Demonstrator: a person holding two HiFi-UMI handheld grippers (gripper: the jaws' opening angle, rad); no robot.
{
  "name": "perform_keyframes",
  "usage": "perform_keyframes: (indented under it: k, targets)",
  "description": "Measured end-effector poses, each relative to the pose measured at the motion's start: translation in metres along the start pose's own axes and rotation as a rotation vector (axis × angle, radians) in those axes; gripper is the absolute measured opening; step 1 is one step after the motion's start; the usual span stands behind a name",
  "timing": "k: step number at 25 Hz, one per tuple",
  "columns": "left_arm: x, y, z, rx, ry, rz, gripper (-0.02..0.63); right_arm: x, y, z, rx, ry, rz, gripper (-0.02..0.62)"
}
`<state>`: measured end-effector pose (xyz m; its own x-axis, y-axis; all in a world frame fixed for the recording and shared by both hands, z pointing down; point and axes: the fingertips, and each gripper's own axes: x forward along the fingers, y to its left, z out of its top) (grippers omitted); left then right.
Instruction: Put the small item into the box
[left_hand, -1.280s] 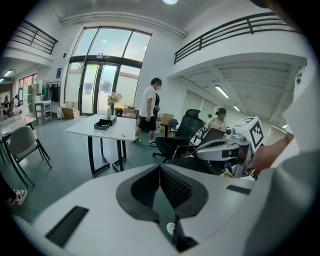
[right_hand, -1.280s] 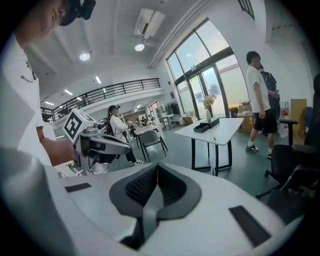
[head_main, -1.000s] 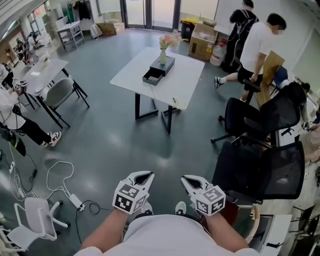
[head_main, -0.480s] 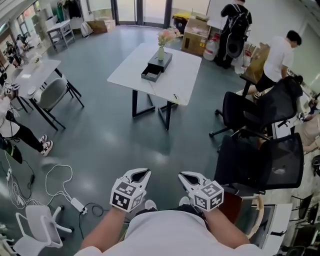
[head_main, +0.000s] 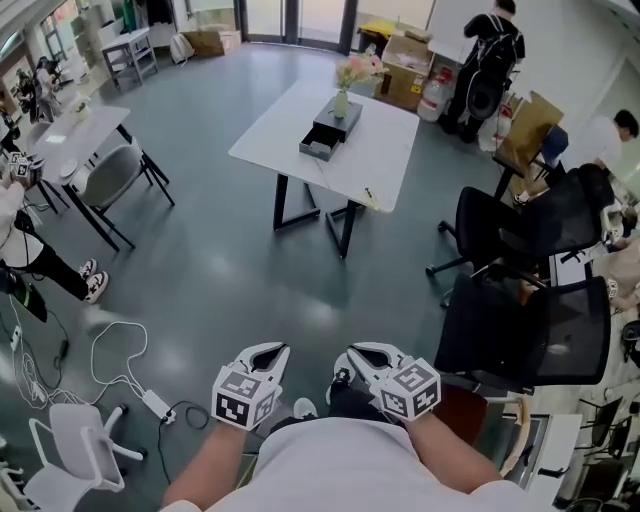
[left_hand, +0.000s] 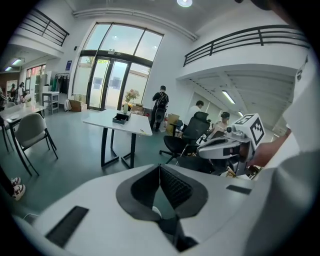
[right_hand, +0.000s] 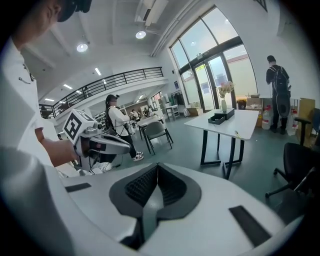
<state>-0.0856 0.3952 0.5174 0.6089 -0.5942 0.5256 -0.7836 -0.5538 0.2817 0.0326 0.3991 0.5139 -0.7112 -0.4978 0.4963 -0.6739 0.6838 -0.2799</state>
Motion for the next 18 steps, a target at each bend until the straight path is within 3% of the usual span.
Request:
perform_keyframes:
  k: [5, 11, 18]
  targets:
    - [0.000, 0.017, 0.013, -0.002, -0.022, 0.034, 0.017, 0.021, -0.009, 0.017, 0.011, -0.002, 0.045, 0.015]
    - [0.029, 0.035, 0.018, -0.032, 0.027, 0.055, 0.017, 0.047, -0.040, 0.052, 0.027, -0.020, 0.093, 0.015]
    - [0.091, 0.065, 0.103, 0.021, -0.020, 0.074, 0.017, 0.068, -0.120, 0.099, -0.008, -0.044, 0.059, 0.015]
